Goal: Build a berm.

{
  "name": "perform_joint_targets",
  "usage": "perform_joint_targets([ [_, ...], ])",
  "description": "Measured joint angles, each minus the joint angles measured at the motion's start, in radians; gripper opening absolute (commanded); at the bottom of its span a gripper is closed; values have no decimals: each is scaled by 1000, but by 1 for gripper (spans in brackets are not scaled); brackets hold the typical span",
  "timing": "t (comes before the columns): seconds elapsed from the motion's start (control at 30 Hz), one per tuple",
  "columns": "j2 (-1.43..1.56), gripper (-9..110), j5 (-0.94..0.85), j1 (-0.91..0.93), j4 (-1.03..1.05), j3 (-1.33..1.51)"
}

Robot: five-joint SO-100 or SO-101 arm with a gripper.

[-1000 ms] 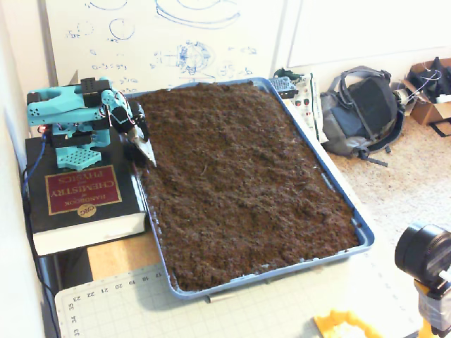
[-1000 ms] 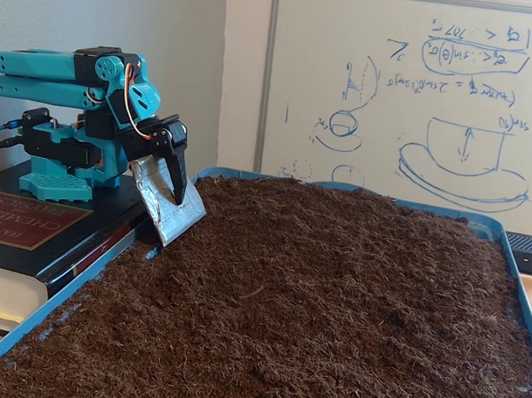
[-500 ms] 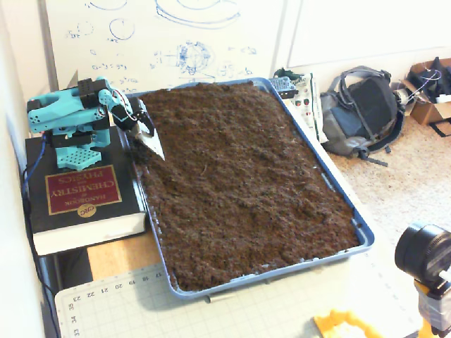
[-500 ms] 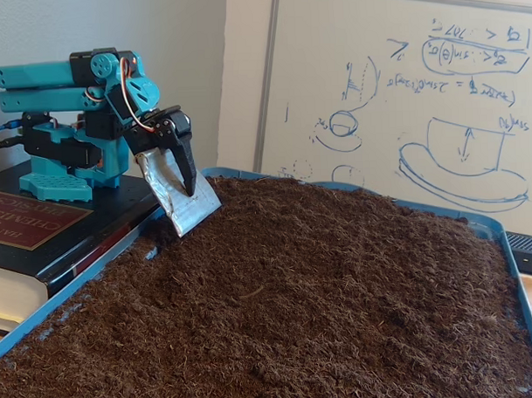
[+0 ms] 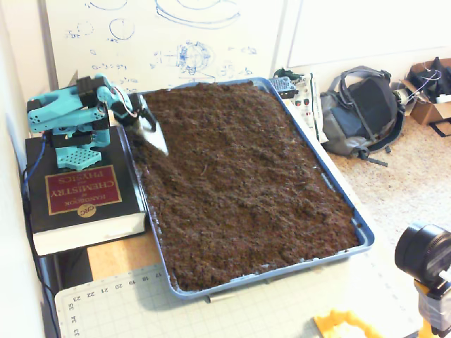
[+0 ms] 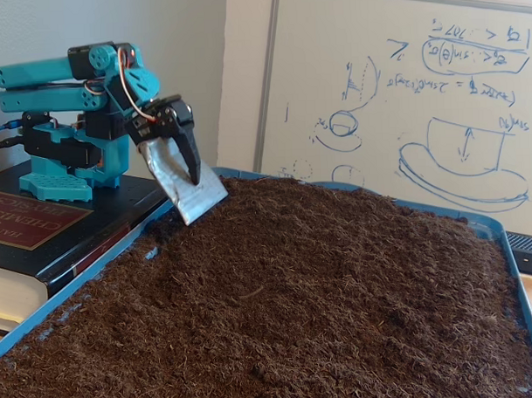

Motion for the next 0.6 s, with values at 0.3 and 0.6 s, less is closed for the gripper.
perform_joint_targets([
  [0.3, -339, 1, 0, -97, 0, -308],
  [0.6, -788, 1, 124, -147, 0, -506],
])
